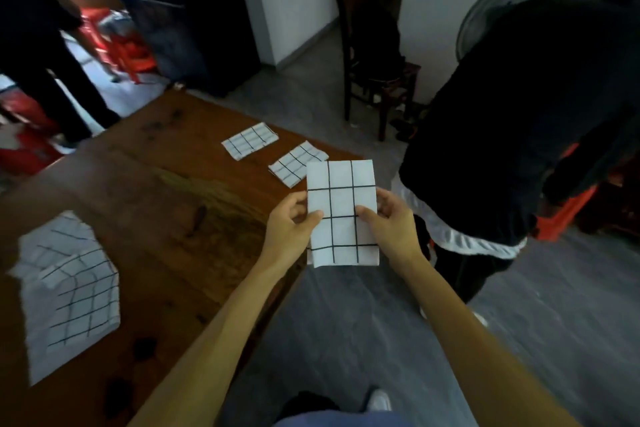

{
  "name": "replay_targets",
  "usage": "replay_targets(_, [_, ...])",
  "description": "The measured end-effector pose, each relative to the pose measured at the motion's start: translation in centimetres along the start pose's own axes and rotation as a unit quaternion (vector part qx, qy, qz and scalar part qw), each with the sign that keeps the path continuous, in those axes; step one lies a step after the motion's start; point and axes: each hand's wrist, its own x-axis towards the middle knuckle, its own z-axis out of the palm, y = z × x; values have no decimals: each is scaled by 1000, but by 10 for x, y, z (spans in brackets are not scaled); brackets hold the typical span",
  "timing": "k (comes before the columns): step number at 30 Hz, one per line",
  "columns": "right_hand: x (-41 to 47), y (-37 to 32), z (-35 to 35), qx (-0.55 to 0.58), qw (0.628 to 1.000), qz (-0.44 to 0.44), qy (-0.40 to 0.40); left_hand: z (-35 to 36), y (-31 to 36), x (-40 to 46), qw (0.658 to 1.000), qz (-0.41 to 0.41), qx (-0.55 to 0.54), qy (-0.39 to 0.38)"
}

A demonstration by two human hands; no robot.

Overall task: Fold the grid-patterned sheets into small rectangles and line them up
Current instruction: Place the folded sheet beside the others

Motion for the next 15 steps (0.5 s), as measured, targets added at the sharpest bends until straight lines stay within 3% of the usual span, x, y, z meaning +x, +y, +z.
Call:
replay_targets(10, [80,-8,20,24,995,31,-87,3,2,64,996,-45,16,70])
replay_targets(15, [127,-12,58,-21,993,18,-113,-15,-14,112,994,-60,22,87])
